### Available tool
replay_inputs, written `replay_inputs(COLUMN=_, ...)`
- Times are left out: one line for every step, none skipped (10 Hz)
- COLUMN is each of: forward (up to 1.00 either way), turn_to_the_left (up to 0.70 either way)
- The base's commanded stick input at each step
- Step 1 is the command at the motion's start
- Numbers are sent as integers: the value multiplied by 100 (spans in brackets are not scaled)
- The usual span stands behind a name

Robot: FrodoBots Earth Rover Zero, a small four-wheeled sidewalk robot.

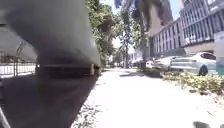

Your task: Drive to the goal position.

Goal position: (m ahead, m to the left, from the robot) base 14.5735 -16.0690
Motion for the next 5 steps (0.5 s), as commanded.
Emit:
replay_inputs(forward=70, turn_to_the_left=0)
replay_inputs(forward=70, turn_to_the_left=0)
replay_inputs(forward=70, turn_to_the_left=0)
replay_inputs(forward=70, turn_to_the_left=0)
replay_inputs(forward=70, turn_to_the_left=0)
